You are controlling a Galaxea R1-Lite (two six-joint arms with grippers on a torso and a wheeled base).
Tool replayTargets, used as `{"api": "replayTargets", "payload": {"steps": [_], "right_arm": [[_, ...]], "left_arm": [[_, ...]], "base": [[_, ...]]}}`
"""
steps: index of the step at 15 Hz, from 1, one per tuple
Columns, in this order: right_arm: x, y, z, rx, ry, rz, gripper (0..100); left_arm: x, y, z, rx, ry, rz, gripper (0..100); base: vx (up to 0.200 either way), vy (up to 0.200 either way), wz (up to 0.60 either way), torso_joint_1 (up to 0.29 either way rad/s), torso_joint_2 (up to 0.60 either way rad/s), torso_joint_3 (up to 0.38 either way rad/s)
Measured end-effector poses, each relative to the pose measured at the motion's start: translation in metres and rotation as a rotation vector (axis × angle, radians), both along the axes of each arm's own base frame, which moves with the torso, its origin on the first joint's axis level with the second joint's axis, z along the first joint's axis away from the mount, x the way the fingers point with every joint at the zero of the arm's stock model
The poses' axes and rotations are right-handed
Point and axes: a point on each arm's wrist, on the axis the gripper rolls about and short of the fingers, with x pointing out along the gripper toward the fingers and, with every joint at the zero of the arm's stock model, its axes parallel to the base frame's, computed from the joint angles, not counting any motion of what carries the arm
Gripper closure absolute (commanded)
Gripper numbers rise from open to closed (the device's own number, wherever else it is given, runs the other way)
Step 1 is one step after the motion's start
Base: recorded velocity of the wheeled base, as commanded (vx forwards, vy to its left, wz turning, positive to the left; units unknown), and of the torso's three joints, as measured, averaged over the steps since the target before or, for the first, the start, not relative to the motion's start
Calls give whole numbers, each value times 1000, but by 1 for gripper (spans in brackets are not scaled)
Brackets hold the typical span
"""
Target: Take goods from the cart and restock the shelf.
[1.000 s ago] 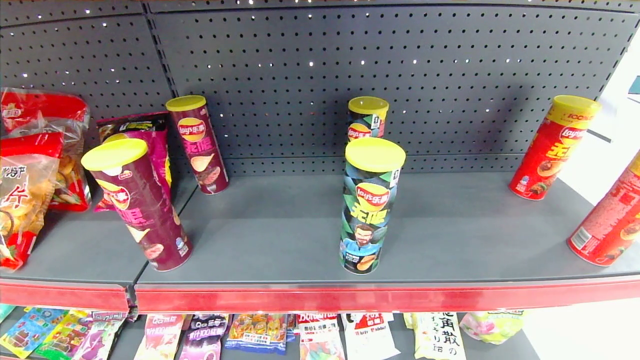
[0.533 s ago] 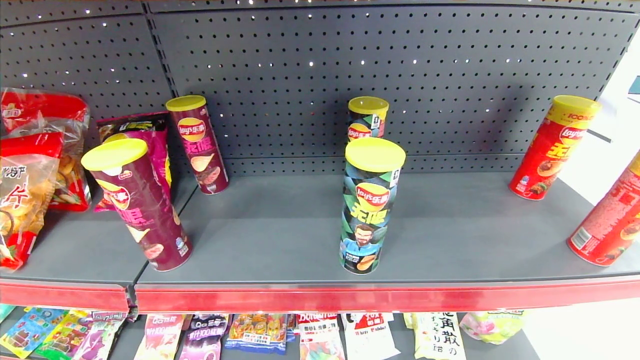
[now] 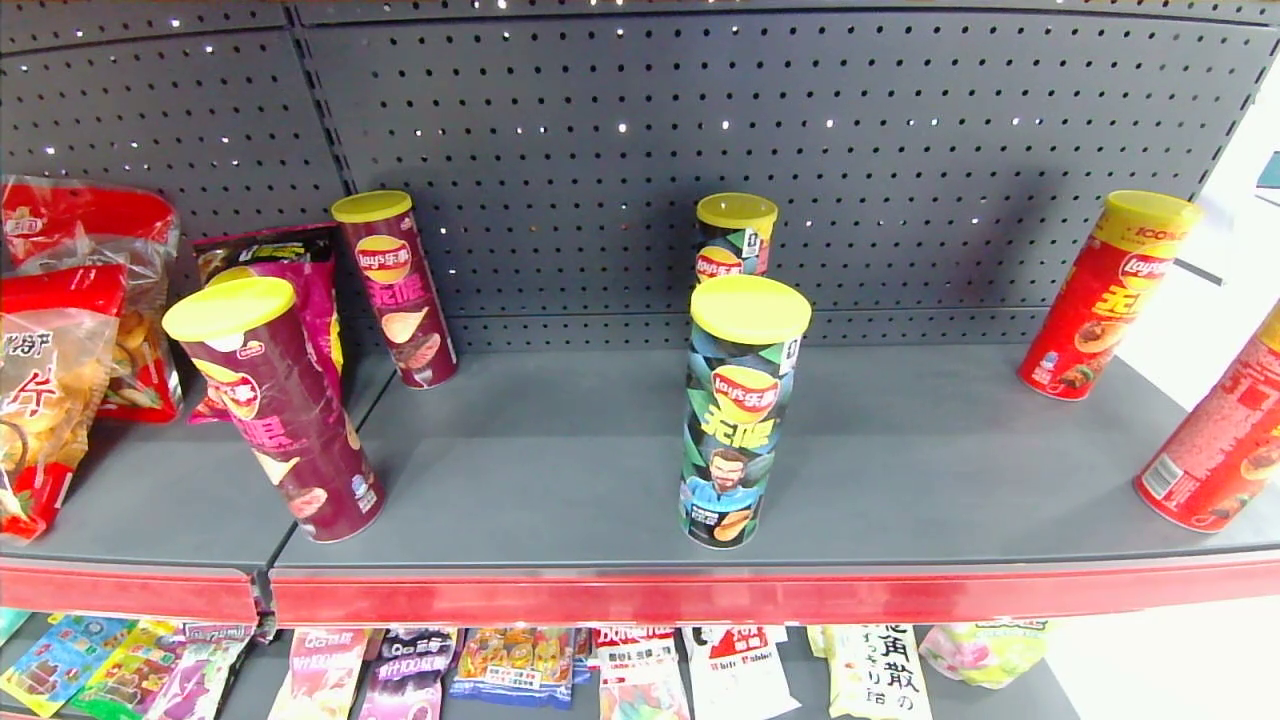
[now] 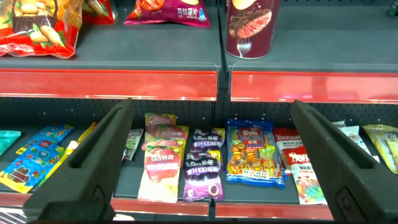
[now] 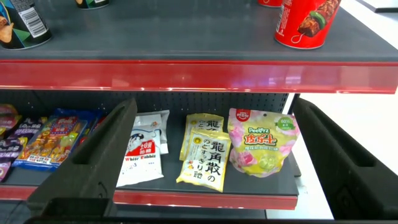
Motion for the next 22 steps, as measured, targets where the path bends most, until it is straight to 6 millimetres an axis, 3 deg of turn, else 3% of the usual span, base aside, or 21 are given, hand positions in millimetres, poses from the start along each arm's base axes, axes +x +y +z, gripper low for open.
{"api": "replayTargets", "payload": {"steps": [22], "right_arm": [[0,0,0,-1,0,0,0]], "left_arm": [[0,0,0,0,0,0,0]], "base": [[0,0,0,0,0,0]]}}
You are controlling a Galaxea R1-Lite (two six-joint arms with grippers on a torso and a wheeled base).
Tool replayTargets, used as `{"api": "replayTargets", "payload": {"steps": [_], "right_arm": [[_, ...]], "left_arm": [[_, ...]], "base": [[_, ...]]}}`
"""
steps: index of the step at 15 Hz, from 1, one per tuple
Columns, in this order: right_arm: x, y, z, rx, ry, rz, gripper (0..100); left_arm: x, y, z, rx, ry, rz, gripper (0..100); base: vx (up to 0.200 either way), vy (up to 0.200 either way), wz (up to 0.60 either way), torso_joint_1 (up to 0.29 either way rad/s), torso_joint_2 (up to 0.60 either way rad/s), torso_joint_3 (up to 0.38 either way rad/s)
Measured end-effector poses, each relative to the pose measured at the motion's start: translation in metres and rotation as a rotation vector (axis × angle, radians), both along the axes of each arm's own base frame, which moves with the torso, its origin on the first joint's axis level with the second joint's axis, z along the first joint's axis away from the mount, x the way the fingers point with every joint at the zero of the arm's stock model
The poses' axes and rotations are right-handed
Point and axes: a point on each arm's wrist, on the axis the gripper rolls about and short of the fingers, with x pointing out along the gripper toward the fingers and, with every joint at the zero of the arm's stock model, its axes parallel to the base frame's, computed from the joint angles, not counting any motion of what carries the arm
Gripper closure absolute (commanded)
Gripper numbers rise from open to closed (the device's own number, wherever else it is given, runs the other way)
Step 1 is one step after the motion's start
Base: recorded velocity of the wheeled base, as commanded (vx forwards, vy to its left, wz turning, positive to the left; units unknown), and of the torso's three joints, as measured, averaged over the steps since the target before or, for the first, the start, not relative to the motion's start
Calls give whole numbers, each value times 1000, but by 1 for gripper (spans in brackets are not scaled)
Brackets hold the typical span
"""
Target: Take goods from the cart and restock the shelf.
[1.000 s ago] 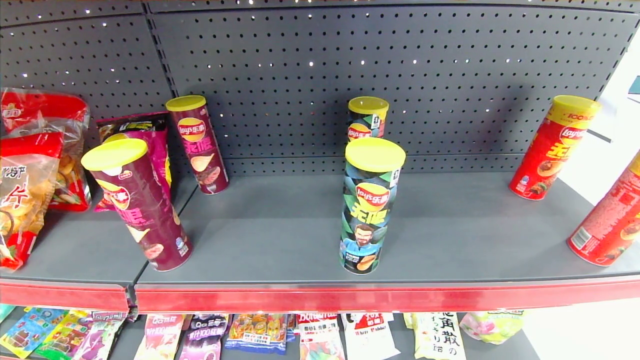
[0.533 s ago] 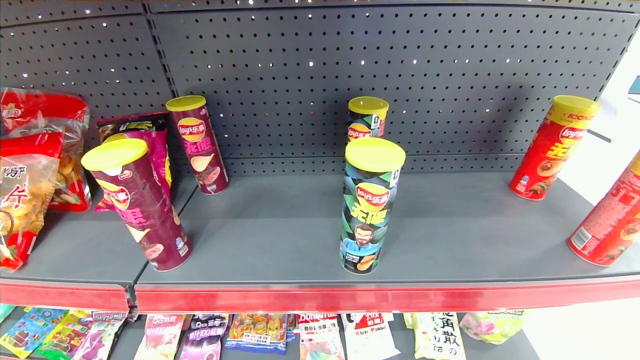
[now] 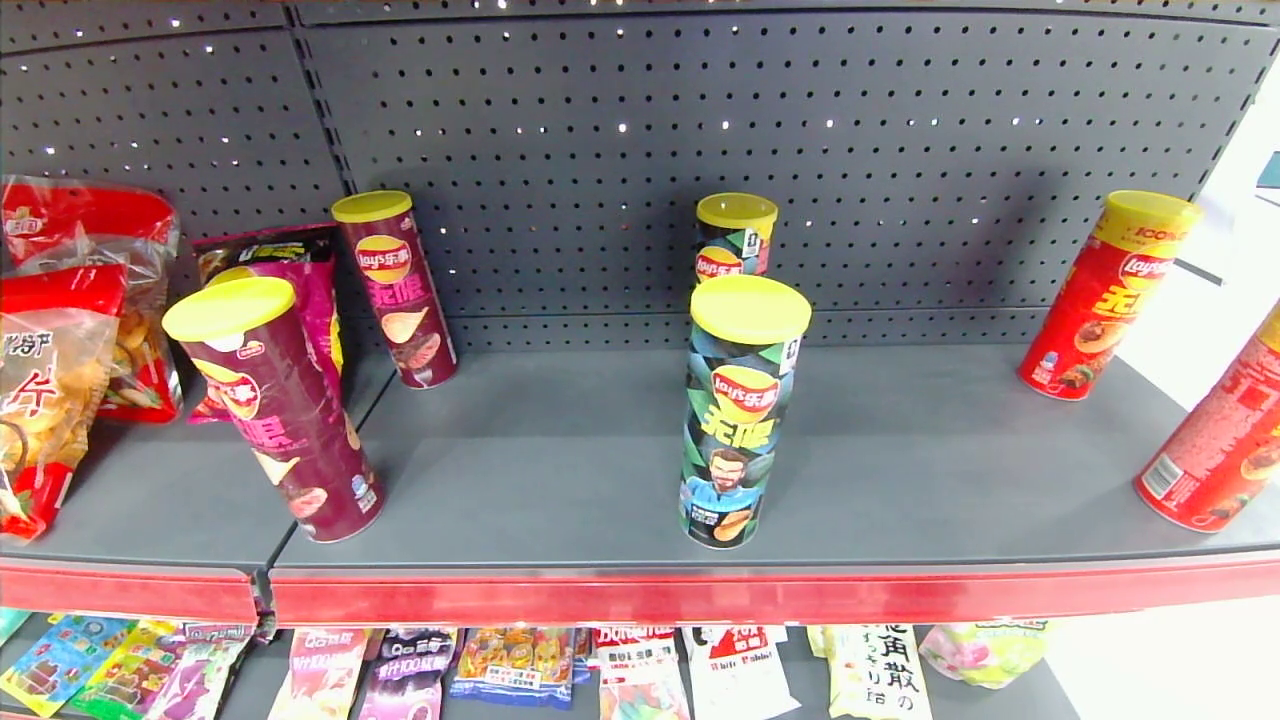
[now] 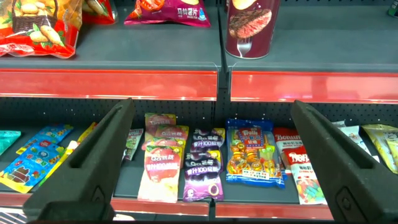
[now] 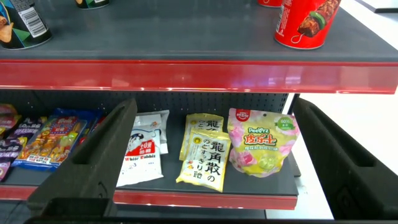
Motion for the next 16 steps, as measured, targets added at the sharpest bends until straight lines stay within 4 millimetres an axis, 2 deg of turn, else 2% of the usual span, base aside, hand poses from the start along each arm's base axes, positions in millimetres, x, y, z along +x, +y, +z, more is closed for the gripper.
{"api": "replayTargets", "payload": {"steps": [16], "right_arm": [[0,0,0,1,1,-6,0]], "left_arm": [[0,0,0,0,0,0,0]], "base": [[0,0,0,0,0,0]]}}
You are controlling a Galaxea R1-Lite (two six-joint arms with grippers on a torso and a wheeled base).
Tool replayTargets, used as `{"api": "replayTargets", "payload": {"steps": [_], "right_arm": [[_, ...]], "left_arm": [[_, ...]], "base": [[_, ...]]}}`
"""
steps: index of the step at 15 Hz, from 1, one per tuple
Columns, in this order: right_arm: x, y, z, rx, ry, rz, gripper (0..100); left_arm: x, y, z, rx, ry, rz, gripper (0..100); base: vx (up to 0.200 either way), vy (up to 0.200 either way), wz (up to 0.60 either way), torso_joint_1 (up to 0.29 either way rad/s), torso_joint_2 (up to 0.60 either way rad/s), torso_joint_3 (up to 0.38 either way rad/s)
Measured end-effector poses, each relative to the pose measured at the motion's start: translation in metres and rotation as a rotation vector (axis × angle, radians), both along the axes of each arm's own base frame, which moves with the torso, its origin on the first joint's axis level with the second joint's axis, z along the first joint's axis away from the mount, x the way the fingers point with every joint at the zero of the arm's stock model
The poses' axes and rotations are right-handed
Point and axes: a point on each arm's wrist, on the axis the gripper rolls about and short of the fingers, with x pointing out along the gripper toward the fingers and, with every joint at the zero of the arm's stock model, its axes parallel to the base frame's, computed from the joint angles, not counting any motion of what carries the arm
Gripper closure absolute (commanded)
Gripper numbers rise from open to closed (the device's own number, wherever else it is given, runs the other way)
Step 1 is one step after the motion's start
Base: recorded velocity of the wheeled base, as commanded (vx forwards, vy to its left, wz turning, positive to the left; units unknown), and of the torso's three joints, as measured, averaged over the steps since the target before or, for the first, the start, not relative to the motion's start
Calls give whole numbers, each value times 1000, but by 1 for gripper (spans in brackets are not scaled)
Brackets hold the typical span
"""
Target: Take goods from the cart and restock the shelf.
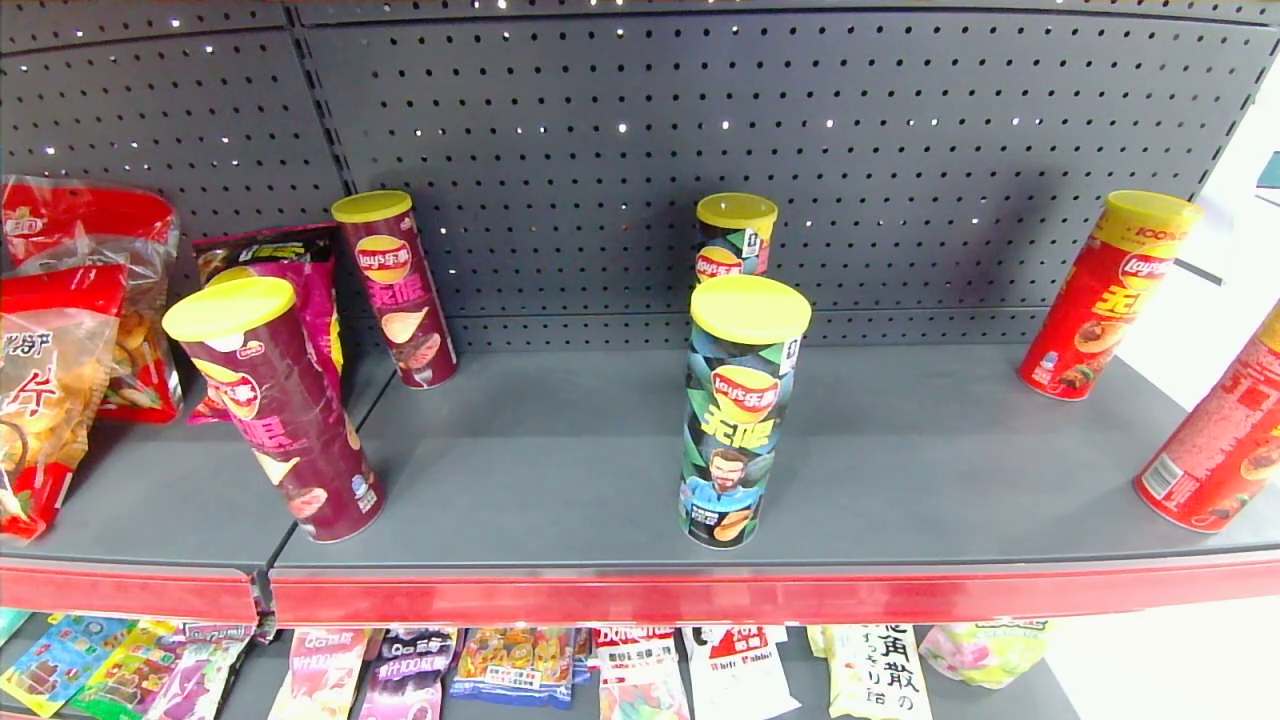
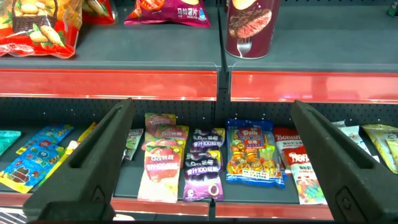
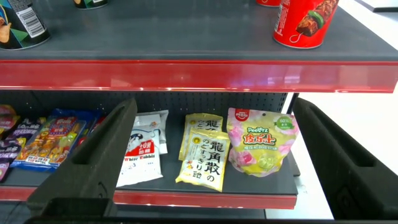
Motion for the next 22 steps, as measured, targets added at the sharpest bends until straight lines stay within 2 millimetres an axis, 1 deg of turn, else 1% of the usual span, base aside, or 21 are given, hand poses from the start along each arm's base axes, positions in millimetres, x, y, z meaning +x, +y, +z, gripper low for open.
{"api": "replayTargets", "payload": {"steps": [22], "right_arm": [[0,0,0,-3,0,-19,0]], "left_arm": [[0,0,0,0,0,0,0]], "base": [[0,0,0,0,0,0]]}}
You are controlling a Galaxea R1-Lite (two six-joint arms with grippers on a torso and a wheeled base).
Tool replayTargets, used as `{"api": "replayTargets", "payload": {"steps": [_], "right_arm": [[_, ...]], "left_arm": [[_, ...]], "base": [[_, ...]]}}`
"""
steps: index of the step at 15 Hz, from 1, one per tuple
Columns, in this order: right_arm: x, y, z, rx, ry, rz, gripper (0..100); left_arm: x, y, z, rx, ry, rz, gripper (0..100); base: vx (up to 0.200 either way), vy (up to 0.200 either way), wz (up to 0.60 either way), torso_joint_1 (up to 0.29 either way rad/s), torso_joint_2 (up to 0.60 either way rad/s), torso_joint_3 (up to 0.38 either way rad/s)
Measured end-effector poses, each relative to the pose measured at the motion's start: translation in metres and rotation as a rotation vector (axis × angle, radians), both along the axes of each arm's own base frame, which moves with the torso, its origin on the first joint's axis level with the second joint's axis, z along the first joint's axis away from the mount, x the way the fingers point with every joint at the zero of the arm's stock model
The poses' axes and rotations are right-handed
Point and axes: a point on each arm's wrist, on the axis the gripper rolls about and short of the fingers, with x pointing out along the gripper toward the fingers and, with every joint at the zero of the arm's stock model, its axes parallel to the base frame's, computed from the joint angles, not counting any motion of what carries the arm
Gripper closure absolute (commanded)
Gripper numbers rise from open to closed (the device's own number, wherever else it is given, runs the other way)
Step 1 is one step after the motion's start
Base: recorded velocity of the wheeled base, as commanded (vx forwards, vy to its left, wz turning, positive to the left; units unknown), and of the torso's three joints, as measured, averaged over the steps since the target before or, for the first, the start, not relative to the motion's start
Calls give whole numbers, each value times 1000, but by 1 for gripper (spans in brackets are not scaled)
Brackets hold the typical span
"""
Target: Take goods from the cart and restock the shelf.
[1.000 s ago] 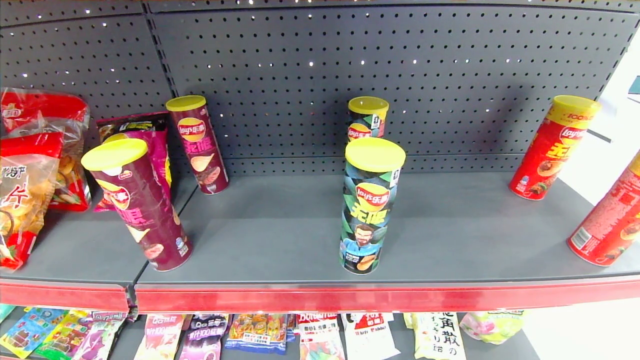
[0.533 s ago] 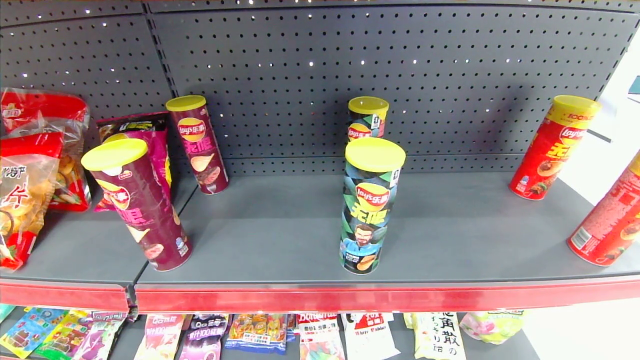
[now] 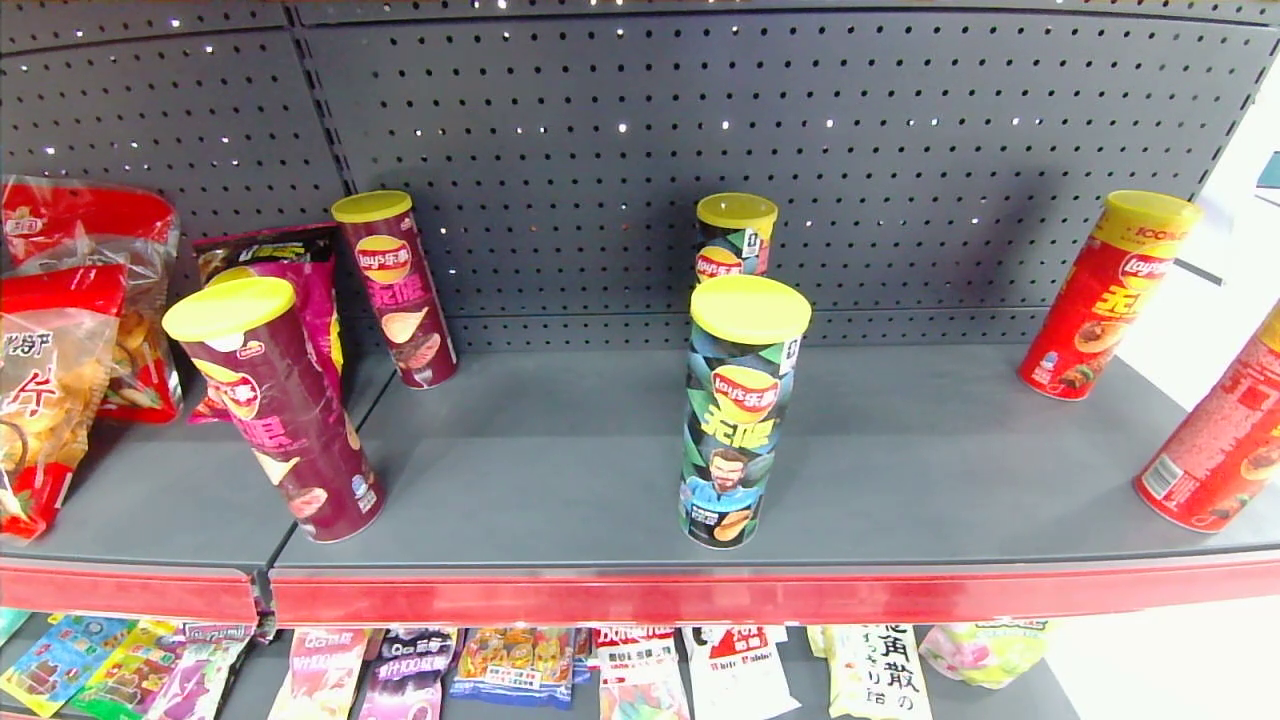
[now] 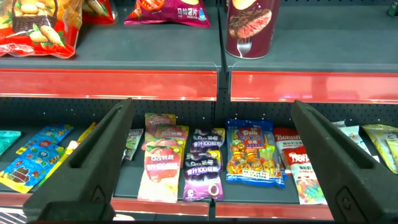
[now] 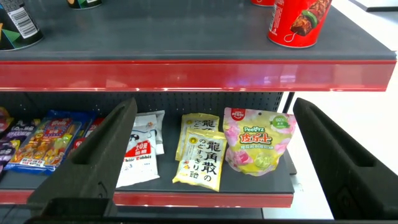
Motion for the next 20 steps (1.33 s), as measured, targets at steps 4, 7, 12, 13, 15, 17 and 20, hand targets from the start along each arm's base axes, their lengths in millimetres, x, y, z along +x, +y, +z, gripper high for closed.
{"api": "replayTargets", "payload": {"steps": [4,7,12,13,15,17,20], "right_arm": [[0,0,0,0,0,0,0],[0,0,0,0,0,0,0],[0,0,0,0,0,0,0],[0,0,0,0,0,0,0],[0,0,0,0,0,0,0],[0,0,0,-1,0,0,0],[0,0,0,-2,0,-1,0]], "left_arm": [[0,0,0,0,0,0,0],[0,0,0,0,0,0,0],[0,0,0,0,0,0,0],[0,0,0,0,0,0,0],[0,0,0,0,0,0,0],[0,0,0,0,0,0,0],[0,0,0,0,0,0,0]], "base": [[0,0,0,0,0,0],[0,0,0,0,0,0],[0,0,0,0,0,0],[0,0,0,0,0,0],[0,0,0,0,0,0],[0,0,0,0,0,0],[0,0,0,0,0,0]]}}
